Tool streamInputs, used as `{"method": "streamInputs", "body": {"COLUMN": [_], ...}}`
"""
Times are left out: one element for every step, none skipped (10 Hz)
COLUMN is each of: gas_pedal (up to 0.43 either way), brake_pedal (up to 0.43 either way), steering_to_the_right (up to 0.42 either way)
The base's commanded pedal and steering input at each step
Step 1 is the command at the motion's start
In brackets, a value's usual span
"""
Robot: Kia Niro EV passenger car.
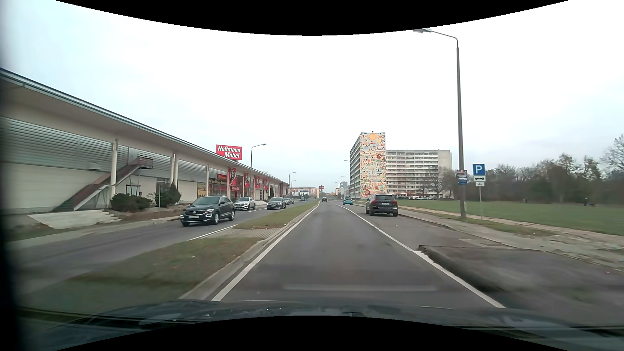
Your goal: Follow the waypoints while adhering to traffic rules and regulations
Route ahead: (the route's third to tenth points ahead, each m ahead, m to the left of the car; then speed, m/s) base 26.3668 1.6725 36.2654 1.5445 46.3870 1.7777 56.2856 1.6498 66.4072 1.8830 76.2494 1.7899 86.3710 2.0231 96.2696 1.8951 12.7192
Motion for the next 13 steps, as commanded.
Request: {"method": "streamInputs", "body": {"gas_pedal": [0.15,0.15,0.15,0.15,0.15,0.15,0.15,0.15,0.15,0.15,0.15,0.15,0.15], "brake_pedal": [0.0,0.0,0.0,0.0,0.0,0.0,0.0,0.0,0.0,0.0,0.0,0.0,0.0], "steering_to_the_right": [0.004,0.003,0.001,-0.001,-0.002,-0.003,-0.004,-0.004,-0.004,-0.001,0.0,0.001,0.0]}}
